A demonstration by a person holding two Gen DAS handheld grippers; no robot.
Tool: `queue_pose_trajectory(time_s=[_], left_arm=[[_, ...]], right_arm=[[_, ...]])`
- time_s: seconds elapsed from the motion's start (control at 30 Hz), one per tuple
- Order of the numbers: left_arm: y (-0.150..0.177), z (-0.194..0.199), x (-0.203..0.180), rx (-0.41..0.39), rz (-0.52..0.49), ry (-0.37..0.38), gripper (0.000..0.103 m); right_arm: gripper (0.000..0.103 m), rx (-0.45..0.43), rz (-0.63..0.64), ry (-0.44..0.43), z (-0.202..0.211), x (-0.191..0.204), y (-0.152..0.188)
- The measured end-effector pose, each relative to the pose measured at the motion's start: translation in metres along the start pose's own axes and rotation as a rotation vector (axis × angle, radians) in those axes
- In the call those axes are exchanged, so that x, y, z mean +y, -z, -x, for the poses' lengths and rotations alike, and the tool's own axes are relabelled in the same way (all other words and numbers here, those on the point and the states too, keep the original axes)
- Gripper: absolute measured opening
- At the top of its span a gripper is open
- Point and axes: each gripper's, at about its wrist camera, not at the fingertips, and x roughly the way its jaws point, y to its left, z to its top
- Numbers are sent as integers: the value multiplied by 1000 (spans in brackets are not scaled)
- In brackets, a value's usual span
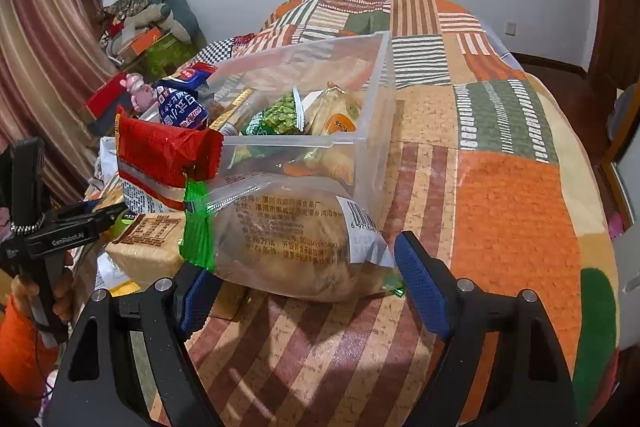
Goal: Organize snacks
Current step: 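Grasp the bread loaf bag with the right tool while the left grasps the cookie bag, then carry both bags over the clear box and open both tools to drop them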
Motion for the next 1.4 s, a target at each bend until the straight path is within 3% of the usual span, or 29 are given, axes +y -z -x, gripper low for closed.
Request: queue_pose_trajectory(time_s=[0.17, 0.33, 0.9, 1.4], left_arm=[[6, 6, -6, -13, -29, -10, 44], [11, 16, -6, -21, -13, -9, 44], [-1, 81, -29, -165, -36, 14, 44], [-53, 98, -73, -266, -123, 82, 44]], right_arm=[[72, -13, -20, -19, 3, -2, -1], [56, -24, -7, -27, 11, -1, 0], [53, -149, -13, -53, 59, 9, -6], [53, -273, 17, -88, 70, 21, -42]])
